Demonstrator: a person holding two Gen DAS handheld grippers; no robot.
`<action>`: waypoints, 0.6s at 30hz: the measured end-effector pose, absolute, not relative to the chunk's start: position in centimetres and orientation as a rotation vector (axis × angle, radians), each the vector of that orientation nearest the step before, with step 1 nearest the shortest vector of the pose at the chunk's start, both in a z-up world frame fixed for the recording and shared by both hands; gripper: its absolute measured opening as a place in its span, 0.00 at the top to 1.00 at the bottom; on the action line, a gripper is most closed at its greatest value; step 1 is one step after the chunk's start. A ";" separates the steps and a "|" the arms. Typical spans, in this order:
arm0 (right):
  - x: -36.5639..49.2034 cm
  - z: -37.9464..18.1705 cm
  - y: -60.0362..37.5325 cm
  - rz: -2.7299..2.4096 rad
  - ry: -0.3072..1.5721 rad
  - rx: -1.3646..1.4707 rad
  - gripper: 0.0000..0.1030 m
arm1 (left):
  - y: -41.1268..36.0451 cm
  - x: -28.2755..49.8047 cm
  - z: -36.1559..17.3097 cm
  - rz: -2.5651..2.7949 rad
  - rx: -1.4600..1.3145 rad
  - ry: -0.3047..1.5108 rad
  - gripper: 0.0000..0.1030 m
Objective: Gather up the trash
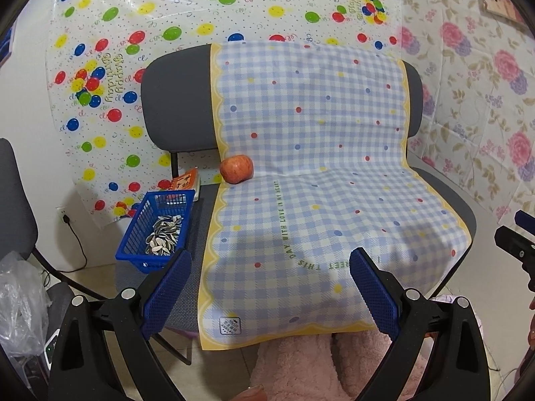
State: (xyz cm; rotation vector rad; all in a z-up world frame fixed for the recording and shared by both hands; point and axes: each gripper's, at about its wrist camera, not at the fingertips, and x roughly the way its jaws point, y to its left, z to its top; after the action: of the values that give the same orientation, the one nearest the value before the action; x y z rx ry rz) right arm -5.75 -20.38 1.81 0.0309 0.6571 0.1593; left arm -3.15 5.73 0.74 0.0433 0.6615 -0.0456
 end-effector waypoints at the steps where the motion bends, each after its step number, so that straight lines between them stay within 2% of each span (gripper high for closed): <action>1: -5.7 1.8 -20.4 0.159 0.659 0.031 0.06 | 5.7 -3.1 0.7 -0.046 0.043 0.663 0.09; 18: -5.3 0.8 -20.5 0.157 0.688 0.044 0.06 | 5.2 -2.4 -0.2 -0.044 0.043 0.690 0.09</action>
State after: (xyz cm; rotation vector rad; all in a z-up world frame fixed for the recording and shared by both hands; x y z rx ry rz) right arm -5.26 -20.49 0.75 0.0438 0.6879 0.1566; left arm -2.41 5.24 -0.18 0.0425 0.6896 -0.0442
